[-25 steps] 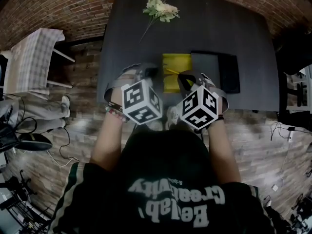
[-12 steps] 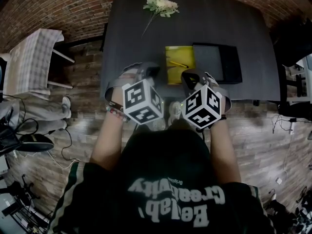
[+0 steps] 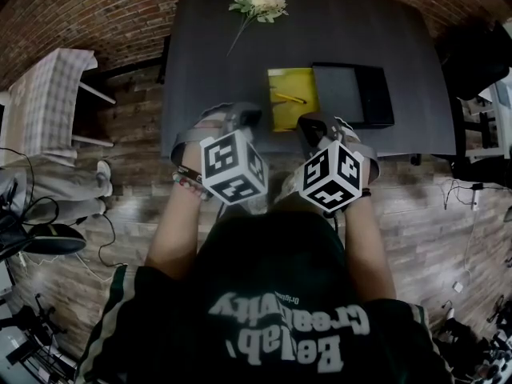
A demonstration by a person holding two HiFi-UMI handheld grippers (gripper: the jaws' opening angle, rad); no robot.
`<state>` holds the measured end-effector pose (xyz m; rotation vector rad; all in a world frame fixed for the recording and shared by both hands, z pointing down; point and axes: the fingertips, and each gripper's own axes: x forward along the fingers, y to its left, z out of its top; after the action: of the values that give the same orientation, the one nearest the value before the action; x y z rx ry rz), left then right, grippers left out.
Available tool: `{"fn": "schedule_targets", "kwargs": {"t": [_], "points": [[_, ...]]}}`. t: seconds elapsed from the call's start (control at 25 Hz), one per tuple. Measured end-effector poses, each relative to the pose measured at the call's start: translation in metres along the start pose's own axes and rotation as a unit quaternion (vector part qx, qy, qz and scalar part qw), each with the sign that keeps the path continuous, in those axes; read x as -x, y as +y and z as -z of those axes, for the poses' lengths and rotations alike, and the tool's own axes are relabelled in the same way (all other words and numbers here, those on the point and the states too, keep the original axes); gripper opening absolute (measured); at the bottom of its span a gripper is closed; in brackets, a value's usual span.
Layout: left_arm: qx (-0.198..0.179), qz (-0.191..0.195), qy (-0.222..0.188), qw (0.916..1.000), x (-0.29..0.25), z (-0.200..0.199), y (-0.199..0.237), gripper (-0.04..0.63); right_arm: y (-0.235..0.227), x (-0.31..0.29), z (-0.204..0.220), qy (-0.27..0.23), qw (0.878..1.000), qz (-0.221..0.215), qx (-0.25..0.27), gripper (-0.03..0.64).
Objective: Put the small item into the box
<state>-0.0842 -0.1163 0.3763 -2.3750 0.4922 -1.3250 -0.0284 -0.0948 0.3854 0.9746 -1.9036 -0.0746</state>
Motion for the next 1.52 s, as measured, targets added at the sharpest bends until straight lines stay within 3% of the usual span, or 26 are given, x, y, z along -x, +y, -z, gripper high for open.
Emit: {"fn": "schedule_targets", "kwargs": {"t": [1.52], "points": [[0.004, -0.002, -0.002, 1.0, -0.001, -0.001, -0.004, 0.005, -0.002, 0.007, -0.001, -0.005, 1.0, 0.01, 0.011, 0.006]]}}
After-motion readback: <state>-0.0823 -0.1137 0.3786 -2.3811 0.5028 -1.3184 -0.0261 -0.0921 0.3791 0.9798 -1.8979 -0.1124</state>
